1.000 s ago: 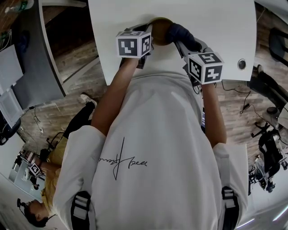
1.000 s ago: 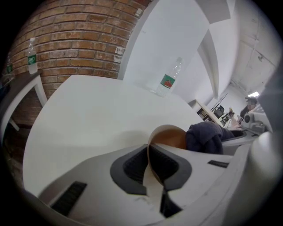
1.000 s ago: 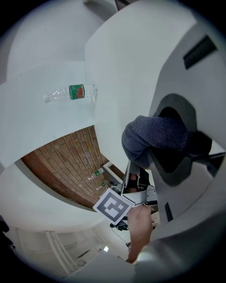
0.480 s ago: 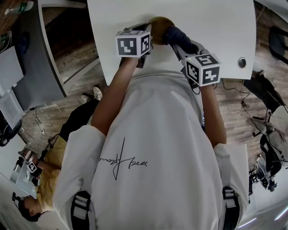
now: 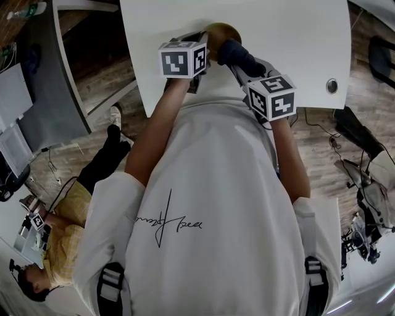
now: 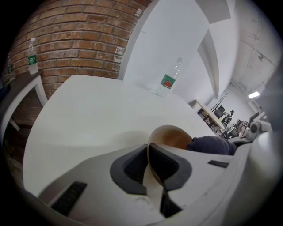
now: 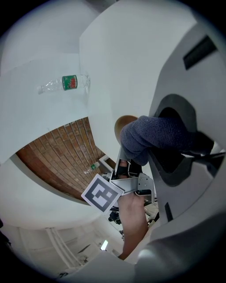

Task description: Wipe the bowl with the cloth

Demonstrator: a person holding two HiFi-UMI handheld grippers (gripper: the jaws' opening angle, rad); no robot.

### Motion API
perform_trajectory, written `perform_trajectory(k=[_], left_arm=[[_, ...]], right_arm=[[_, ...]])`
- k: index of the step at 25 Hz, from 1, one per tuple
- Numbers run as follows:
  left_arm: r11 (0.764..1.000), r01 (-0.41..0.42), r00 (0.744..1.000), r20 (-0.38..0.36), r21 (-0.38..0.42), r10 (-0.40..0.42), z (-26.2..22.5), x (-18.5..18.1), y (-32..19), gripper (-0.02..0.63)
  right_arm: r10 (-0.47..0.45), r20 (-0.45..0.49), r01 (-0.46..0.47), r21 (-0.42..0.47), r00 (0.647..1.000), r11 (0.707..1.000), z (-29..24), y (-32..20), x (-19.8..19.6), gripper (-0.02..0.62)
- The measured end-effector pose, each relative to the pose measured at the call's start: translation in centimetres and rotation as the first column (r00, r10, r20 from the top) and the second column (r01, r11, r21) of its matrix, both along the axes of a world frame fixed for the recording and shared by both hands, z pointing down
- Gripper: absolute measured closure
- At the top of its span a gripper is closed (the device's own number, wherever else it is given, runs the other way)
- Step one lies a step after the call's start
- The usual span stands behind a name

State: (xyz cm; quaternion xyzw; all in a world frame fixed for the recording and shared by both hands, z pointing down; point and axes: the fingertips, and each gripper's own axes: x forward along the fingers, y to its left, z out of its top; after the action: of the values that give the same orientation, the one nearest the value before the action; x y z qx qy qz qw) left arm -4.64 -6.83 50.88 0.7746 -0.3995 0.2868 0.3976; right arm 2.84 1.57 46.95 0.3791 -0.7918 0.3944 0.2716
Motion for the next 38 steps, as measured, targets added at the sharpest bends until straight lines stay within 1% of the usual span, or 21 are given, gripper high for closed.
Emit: perform_trajectory(k=[6,14,23,26,32,38], left_arm=[[1.0,0.006,1.0,-0.004,-0.003,-0.006,0.1,0.0,-0.2,0.592],[1.0,0.005,1.0,0.01,0.002,-0.005,0.0,0.1,-0.2,0.591],[1.0,-0.002,1.0,0.004,0.0,0.002,0.0,0.3,-0.1,0.591],[1.0,0.003,1.0,-0.002,-0.008,-0.003,0.0,0.1,-0.1,0.591],[1.0,0.019,1.0,-0.021,-0.017,-0.019,-0.1,0.0,0.0,0.583],[0.999,0.034,0.999,0.004,-0.015,-0.034,-0.1,-0.7,0.0,0.568]], right_arm=[[-0.009,0.009,0.009,-0.001,1.0,1.0,-0.1,-0.2,-0.5,0.523],[-0.029,0.018,0.029,-0.003,0.999,1.0,-0.1,-0.2,-1.2,0.523],[-0.069,0.027,0.069,-0.005,0.997,0.998,-0.1,-0.3,-3.0,0.523],[-0.064,0.031,0.065,-0.007,0.997,0.998,-0.1,-0.5,-3.2,0.523],[-0.043,0.024,0.043,-0.01,0.999,0.999,-0.1,-0.7,-2.4,0.523],[-0.034,0.025,0.035,-0.013,0.999,0.999,-0.2,-0.7,-2.1,0.523]])
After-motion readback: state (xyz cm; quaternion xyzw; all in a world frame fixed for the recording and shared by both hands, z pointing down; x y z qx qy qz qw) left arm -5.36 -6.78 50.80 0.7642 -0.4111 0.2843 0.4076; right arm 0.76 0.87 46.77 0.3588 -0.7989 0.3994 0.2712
